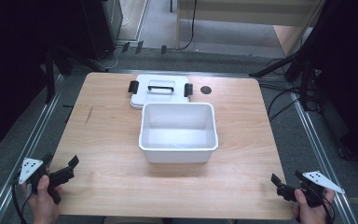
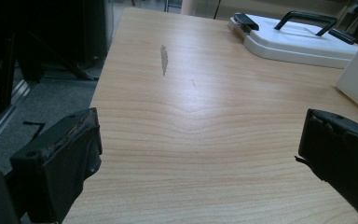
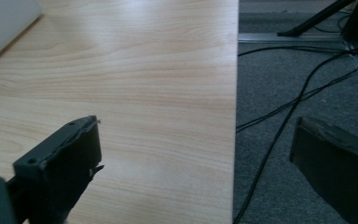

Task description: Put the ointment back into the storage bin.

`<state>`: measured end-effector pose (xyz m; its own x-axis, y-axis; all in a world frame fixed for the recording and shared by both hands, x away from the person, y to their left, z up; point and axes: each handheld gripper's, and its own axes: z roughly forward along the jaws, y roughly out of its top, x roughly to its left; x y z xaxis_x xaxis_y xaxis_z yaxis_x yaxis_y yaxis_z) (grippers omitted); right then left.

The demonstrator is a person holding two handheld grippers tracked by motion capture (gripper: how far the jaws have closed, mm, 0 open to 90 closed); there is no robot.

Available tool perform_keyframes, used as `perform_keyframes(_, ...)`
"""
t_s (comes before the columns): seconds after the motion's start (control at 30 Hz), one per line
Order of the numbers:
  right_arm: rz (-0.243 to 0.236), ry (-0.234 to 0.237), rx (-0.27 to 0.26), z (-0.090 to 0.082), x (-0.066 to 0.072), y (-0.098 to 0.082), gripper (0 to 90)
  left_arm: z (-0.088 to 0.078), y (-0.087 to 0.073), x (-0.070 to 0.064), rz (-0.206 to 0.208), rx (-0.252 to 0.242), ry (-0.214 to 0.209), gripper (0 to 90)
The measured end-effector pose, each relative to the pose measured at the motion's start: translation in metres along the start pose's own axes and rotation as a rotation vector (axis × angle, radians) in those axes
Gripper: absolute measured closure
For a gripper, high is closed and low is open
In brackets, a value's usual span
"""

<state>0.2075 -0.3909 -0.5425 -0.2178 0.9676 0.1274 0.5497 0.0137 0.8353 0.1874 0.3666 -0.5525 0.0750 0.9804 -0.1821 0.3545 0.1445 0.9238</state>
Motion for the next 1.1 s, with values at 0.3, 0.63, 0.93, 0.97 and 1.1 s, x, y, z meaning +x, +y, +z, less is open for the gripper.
perform_keyframes(0.3, 0.025, -0.022, -0.021, -0.005, -0.006, -0.003, 5.4, 0.001, 0.001, 0.001, -0.008, 0.009, -0.005, 0.4)
perform_keyframes(0.63, -0.031, 0.000, 0.005, 0.006, 0.006, -0.005, 6.9, 0.002, 0.001, 0.001, -0.003, 0.014, -0.002, 0.4)
perform_keyframes(0.93, -0.019, 0.004, 0.000, 0.006, 0.004, -0.006, 8.5, 0.002, 0.001, 0.001, -0.002, 0.015, -0.001, 0.4)
perform_keyframes(0.97, -0.019, 0.004, 0.000, 0.006, 0.004, -0.006, 8.5, 0.002, 0.001, 0.001, -0.001, 0.016, 0.000, 0.4)
perform_keyframes(1.1, -0.016, 0.001, 0.003, 0.006, 0.004, -0.006, 10.2, 0.002, 0.001, 0.001, -0.005, 0.017, -0.002, 0.4)
